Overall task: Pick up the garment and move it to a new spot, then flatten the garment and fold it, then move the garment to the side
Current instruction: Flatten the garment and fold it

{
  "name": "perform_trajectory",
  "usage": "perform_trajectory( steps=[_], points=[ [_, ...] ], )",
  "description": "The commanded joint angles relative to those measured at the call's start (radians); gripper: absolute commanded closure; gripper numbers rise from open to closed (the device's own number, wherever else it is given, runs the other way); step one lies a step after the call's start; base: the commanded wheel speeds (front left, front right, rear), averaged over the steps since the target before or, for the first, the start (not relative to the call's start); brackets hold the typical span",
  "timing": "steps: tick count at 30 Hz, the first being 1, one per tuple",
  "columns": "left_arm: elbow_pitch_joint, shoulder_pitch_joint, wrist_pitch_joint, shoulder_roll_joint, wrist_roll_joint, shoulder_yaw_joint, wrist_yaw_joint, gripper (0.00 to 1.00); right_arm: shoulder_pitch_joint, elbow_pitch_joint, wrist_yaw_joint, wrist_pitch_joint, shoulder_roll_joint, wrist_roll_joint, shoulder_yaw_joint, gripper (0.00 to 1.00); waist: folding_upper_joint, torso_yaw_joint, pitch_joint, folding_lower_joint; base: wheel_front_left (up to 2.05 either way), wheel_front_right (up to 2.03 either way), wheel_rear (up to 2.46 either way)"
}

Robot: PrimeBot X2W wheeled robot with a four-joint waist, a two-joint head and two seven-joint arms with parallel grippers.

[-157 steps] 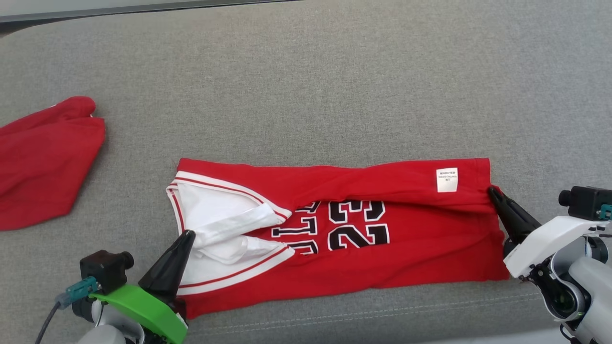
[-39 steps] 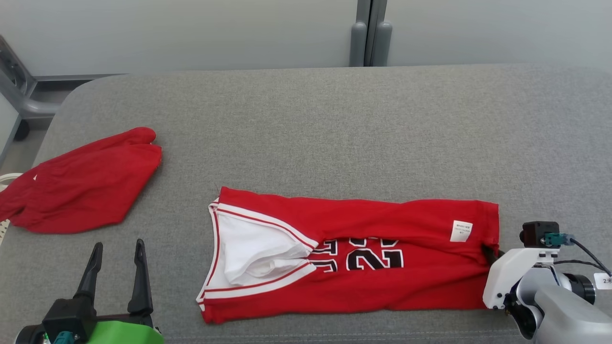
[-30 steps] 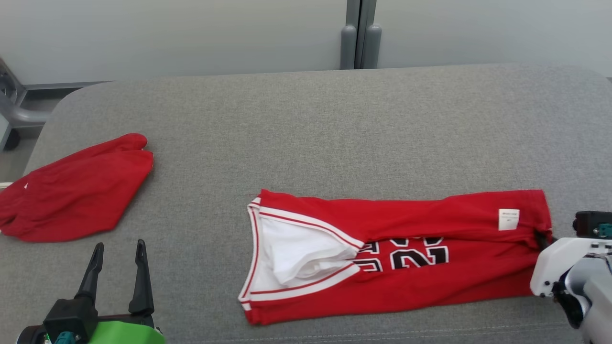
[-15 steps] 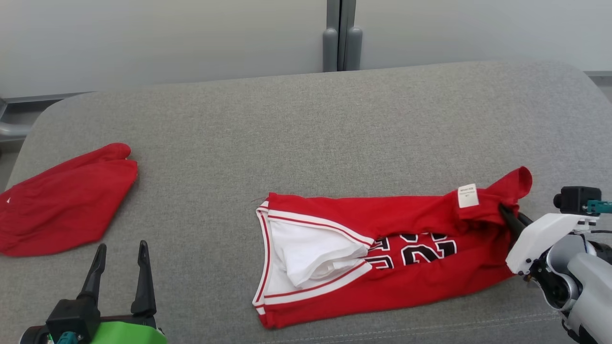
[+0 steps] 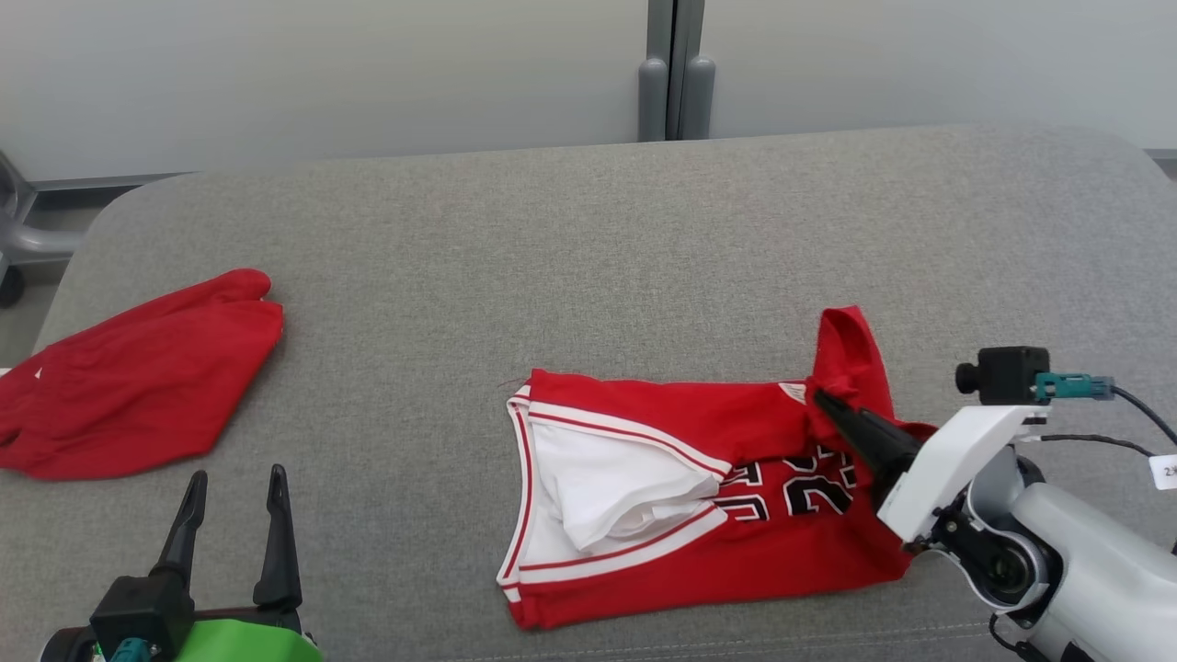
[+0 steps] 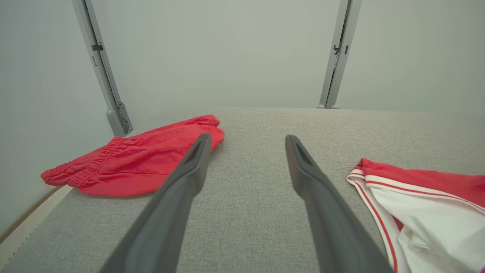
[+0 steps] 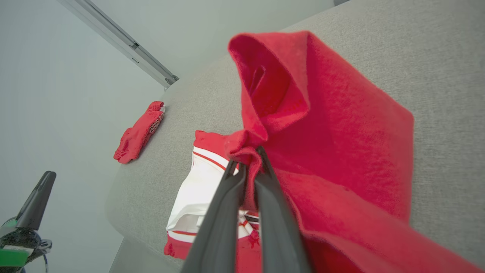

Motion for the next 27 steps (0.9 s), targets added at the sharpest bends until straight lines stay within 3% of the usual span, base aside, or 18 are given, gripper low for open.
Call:
perform_trajectory(
  steps=[1, 8, 13, 27],
  points=[
    [-0.001, -0.007, -0.003, 0.005, -0.005, 0.000, -0.002, 0.00, -0.005, -0.007, 0.000, 0.002, 0.005, 0.009, 0.005, 1.00, 0.0000, 0.003, 0.000, 0.0000, 0.00, 0.00, 0.00],
    [0.005, -0.024, -0.003, 0.002, -0.008, -0.009, -0.002, 0.00, -0.050, -0.038, 0.000, 0.002, 0.066, 0.038, 0.053, 1.00, 0.0000, 0.023, 0.004, 0.0000, 0.00, 0.00, 0.00],
    [0.011, -0.032, -0.003, 0.000, -0.009, -0.019, -0.002, 0.00, -0.097, -0.011, 0.000, -0.015, 0.143, 0.049, 0.093, 1.00, 0.0000, 0.038, 0.013, 0.0000, 0.00, 0.00, 0.00],
    [0.024, -0.063, -0.003, -0.005, -0.011, -0.045, -0.002, 0.00, -0.199, 0.168, 0.000, -0.052, 0.322, 0.034, 0.194, 1.00, 0.0000, 0.084, 0.031, 0.0000, 0.00, 0.00, 0.00]
  ],
)
